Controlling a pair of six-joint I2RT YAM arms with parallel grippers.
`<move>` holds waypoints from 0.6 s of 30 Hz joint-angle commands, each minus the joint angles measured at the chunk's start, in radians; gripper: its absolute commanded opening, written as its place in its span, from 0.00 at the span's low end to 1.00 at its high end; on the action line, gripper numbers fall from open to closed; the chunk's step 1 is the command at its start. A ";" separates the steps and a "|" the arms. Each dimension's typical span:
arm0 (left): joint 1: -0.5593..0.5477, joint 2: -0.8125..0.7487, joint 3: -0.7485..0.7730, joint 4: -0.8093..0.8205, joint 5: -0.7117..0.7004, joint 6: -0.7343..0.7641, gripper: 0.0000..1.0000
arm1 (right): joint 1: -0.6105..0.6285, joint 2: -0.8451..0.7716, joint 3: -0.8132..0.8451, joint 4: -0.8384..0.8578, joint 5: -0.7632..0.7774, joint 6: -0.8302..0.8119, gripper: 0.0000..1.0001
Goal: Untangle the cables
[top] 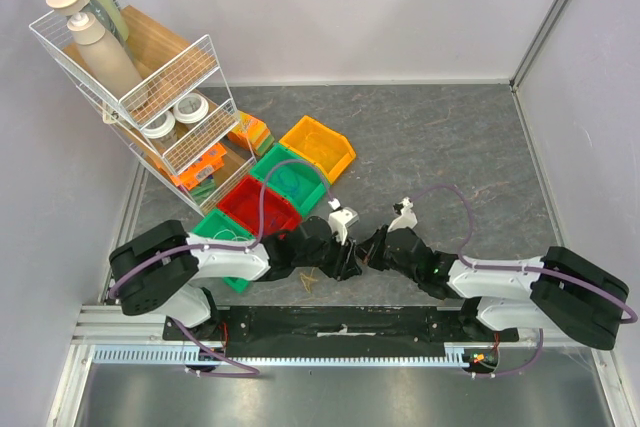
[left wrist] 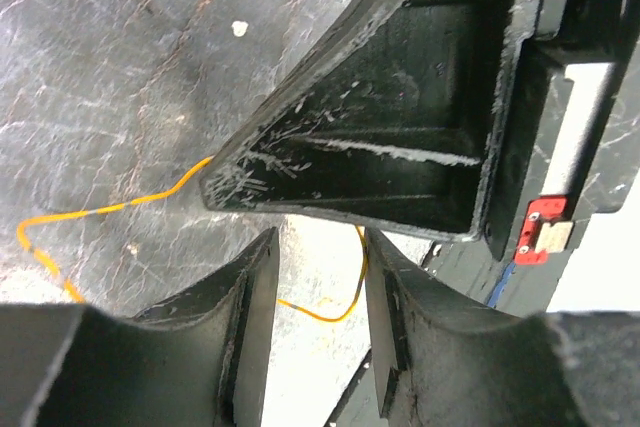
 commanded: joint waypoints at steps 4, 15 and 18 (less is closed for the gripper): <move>-0.011 -0.174 -0.008 -0.086 -0.039 -0.006 0.56 | -0.003 -0.031 -0.023 0.016 0.017 0.007 0.00; 0.017 -0.406 0.028 -0.396 -0.177 0.024 0.94 | -0.003 -0.078 -0.036 0.018 -0.011 -0.055 0.00; 0.087 -0.363 0.022 -0.356 -0.026 0.042 0.95 | -0.003 -0.109 -0.045 0.022 -0.020 -0.076 0.00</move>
